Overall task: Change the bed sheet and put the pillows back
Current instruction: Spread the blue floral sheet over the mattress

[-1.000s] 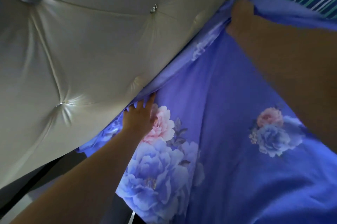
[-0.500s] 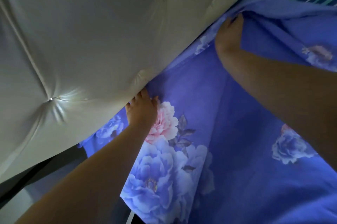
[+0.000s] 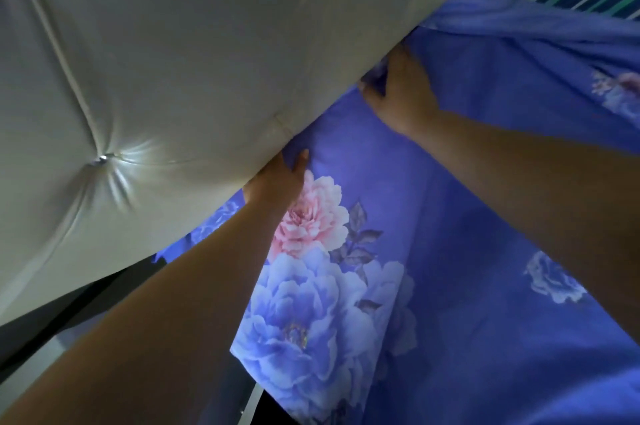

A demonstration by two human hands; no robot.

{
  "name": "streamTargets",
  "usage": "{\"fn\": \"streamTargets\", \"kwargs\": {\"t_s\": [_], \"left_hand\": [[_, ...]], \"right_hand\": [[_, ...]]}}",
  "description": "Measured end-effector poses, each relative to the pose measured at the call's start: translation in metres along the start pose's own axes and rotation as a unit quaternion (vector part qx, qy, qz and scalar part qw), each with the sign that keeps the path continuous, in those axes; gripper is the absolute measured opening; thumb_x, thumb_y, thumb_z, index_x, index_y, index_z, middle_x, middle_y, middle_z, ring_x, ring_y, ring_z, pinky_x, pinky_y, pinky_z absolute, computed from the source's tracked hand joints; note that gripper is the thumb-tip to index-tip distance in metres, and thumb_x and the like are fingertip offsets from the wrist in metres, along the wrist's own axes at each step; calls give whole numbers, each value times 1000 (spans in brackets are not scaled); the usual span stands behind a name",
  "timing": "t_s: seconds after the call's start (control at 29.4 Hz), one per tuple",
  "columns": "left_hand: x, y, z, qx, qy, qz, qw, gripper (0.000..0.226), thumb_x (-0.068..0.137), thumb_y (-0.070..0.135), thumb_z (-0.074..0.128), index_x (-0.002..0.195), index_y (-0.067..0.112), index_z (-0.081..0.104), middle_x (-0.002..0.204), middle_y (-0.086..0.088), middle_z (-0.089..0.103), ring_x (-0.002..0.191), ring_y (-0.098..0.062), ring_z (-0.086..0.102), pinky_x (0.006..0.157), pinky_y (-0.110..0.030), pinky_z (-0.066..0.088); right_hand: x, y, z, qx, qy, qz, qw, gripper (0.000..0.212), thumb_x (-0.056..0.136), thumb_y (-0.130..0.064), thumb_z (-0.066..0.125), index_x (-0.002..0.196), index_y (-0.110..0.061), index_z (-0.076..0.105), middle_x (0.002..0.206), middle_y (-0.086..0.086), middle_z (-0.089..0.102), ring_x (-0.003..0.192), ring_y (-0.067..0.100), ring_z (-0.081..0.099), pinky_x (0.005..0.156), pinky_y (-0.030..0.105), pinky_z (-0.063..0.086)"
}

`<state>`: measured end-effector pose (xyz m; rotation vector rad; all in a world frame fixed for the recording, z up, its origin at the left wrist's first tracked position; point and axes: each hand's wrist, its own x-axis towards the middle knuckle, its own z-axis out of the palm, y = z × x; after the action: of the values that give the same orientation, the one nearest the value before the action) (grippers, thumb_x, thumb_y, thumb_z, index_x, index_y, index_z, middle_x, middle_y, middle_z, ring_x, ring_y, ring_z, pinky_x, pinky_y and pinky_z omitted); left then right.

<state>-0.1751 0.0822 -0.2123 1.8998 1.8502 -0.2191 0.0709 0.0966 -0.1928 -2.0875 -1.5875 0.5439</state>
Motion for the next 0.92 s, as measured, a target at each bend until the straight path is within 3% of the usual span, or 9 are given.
{"fn": "streamTargets", "kwargs": {"t_s": [0.07, 0.17, 0.27, 0.34, 0.44, 0.54, 0.65, 0.82, 0.92], "left_hand": [[3, 2, -2, -5, -11, -17, 1000, 80, 91, 62, 37, 150, 10, 20, 156, -14, 21, 143, -30, 21, 116, -36, 14], [0, 8, -3, -21, -6, -34, 999, 76, 93, 58, 39, 149, 11, 21, 156, -15, 22, 143, -31, 20, 116, -38, 13], [-28, 6, 5, 27, 35, 4, 999, 72, 94, 48, 42, 150, 9, 18, 153, -22, 22, 141, -37, 21, 115, -45, 12], [-55, -5, 13, 76, 74, 67, 992, 71, 93, 44, 43, 151, 15, 16, 154, -18, 21, 141, -35, 22, 115, -45, 12], [-95, -28, 26, 98, 71, 108, 987, 66, 94, 42, 43, 151, 21, 18, 158, -11, 13, 145, -30, 16, 115, -48, 12], [-142, -47, 39, 115, 56, 107, 986, 64, 92, 41, 49, 148, 17, 30, 155, -15, 25, 143, -33, 23, 113, -52, 18], [-191, -55, 53, 104, 47, 98, 989, 62, 91, 39, 54, 145, 16, 37, 151, -16, 33, 139, -33, 32, 111, -52, 26], [-279, -49, 80, 74, 22, 127, 989, 62, 81, 35, 70, 136, 13, 51, 143, -19, 44, 129, -38, 46, 105, -52, 37], [-322, -47, 97, 53, -18, 143, 988, 61, 87, 41, 61, 140, 15, 46, 148, -16, 38, 133, -35, 41, 110, -47, 30]], "right_hand": [[-44, -15, 5, 14, -40, -52, 998, 51, 80, -34, 63, 116, 1, 54, 113, 17, 59, 105, 34, 56, 88, 37, 43], [-80, -24, 23, -115, -175, -186, 960, 58, 80, -37, 66, 125, -2, 54, 137, 16, 48, 133, 36, 39, 109, 44, 29], [-46, -29, 28, -129, -148, -22, 980, 79, 80, -51, 62, 141, -7, 36, 150, 14, 31, 143, 32, 21, 113, 48, 20], [-19, -27, 21, -112, -158, 74, 978, 78, 83, -54, 55, 146, -17, 28, 156, 5, 19, 147, 28, 7, 114, 55, 14], [-29, -25, 13, -142, -213, -11, 967, 65, 88, -48, 49, 146, -28, 29, 157, -4, 19, 146, 28, 10, 112, 58, 16], [-101, -23, 11, -151, -226, -80, 959, 58, 91, -48, 49, 144, -29, 36, 157, -3, 23, 144, 21, 19, 112, 49, 20], [-201, -7, 5, -179, -233, -57, 954, 61, 89, -48, 52, 144, -26, 36, 157, -2, 23, 144, 17, 20, 110, 44, 24], [-360, 48, -18, -217, -206, 91, 950, 57, 89, -30, 55, 144, -21, 38, 153, 0, 33, 140, 22, 30, 106, 45, 33], [-436, 70, -32, -204, -205, 164, 943, 57, 89, -31, 58, 142, -18, 41, 151, 4, 36, 139, 27, 33, 102, 51, 39]]}}
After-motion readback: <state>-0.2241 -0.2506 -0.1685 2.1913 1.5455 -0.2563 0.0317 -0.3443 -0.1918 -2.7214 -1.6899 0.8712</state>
